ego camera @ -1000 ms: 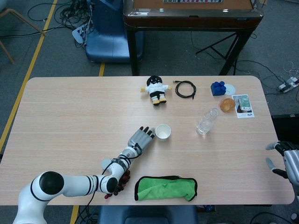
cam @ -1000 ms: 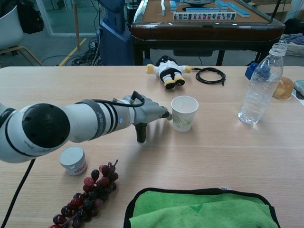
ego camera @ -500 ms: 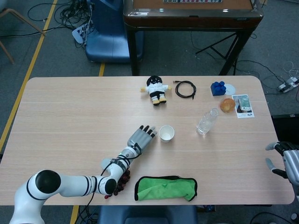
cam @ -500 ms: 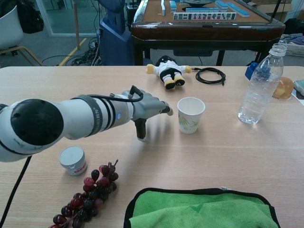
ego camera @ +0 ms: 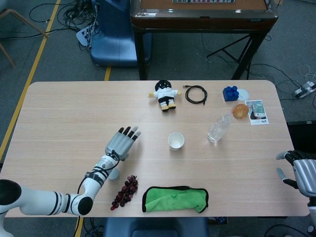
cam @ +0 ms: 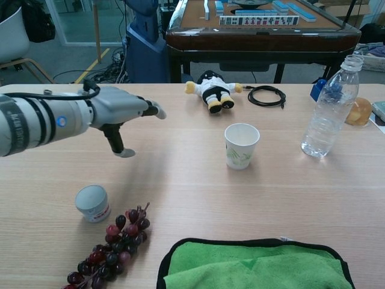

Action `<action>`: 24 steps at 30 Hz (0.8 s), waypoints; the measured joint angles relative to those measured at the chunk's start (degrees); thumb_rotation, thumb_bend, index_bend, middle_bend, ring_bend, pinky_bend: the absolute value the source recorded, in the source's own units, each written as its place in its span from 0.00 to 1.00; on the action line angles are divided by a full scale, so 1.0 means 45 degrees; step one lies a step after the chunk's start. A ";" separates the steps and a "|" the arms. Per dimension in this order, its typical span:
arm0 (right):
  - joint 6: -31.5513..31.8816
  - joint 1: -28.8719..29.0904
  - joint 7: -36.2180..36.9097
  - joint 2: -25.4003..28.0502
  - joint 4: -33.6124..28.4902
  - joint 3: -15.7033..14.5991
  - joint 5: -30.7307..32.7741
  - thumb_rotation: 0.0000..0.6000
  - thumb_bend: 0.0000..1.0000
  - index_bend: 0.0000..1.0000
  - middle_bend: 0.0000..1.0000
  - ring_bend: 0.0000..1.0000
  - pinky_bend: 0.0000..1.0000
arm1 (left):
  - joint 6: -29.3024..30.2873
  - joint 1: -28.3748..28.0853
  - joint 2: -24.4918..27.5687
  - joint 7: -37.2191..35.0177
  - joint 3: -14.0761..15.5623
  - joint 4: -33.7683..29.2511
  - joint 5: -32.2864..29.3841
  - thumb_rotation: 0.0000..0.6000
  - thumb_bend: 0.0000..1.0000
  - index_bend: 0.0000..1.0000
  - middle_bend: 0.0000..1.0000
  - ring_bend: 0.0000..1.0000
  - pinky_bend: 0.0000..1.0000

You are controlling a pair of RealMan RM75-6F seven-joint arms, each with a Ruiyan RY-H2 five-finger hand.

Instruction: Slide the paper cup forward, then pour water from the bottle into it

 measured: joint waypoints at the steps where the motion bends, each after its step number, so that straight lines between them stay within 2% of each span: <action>1: -0.0022 0.0016 -0.0087 -0.0059 0.0043 -0.0003 -0.0002 1.00 0.35 0.45 0.43 0.34 0.44 | 0.0201 0.0213 0.0321 -0.0151 0.0108 -0.0272 0.0268 1.00 0.28 0.08 0.00 0.00 0.11; 9: -0.0324 0.0224 -0.0423 -0.0594 0.0425 -0.0041 -0.0068 1.00 0.35 0.47 0.43 0.34 0.44 | 0.1801 0.2285 0.2905 -0.1754 0.0956 -0.2199 0.2187 1.00 0.28 0.08 0.00 0.00 0.11; 17: -0.0144 0.0336 -0.0225 -0.1157 0.0920 -0.0142 -0.0610 1.00 0.35 0.47 0.43 0.34 0.44 | 0.2867 0.4182 0.4247 -0.2953 0.1911 -0.2733 0.4263 1.00 0.28 0.08 0.00 0.00 0.11; 24: 0.0027 0.0364 -0.0144 -0.1544 0.1105 -0.0139 -0.0752 1.00 0.34 0.47 0.41 0.34 0.44 | 0.3808 0.5834 0.4861 -0.3955 0.2540 -0.2704 0.5737 1.00 0.28 0.08 0.00 0.00 0.11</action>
